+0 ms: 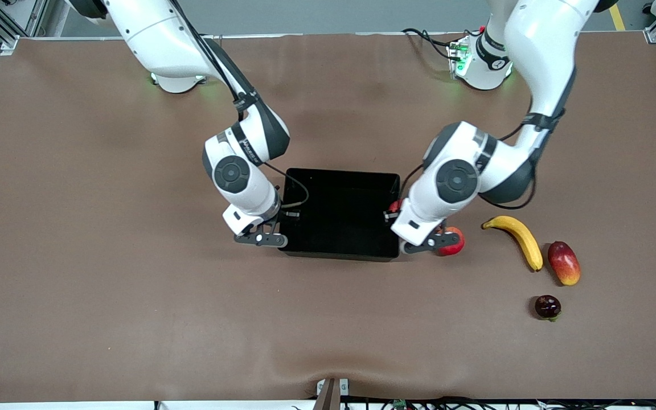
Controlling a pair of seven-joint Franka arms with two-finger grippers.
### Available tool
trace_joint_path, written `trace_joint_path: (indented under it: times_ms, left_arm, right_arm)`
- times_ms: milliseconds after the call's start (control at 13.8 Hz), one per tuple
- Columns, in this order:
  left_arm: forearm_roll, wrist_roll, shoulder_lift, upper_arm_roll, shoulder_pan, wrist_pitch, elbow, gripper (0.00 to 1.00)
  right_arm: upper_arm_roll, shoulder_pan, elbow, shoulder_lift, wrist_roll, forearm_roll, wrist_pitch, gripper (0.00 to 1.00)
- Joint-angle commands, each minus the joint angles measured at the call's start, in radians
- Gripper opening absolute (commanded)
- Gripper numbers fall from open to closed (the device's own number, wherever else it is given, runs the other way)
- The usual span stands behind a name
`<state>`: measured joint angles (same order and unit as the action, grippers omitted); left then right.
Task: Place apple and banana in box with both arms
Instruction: 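Lift the apple and carry it toward the black tray with the left gripper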
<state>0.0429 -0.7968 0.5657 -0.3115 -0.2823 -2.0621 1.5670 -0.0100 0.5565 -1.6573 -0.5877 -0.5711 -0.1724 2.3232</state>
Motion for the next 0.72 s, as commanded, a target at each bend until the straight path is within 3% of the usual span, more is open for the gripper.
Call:
trace_joint_path:
  times_ms: [0, 361, 650]
  left_arm:
    - [0.002, -0.084, 0.029, 0.005, -0.047, -0.076, -0.001, 0.0]
    - [0.009, -0.176, 0.126, 0.015, -0.123, -0.196, 0.001, 0.0]
    - [0.138, -0.24, 0.161, 0.015, -0.13, -0.201, -0.001, 0.0]
  right_arm:
    - [0.008, -0.079, -0.013, 0.087, 0.022, -0.012, -0.059, 1.0]
    - [0.005, -0.282, -0.027, 0.179, 0.368, -0.007, -0.24, 1.0]
    - [0.005, -0.45, -0.035, 0.252, 0.584, -0.006, -0.365, 1.0]
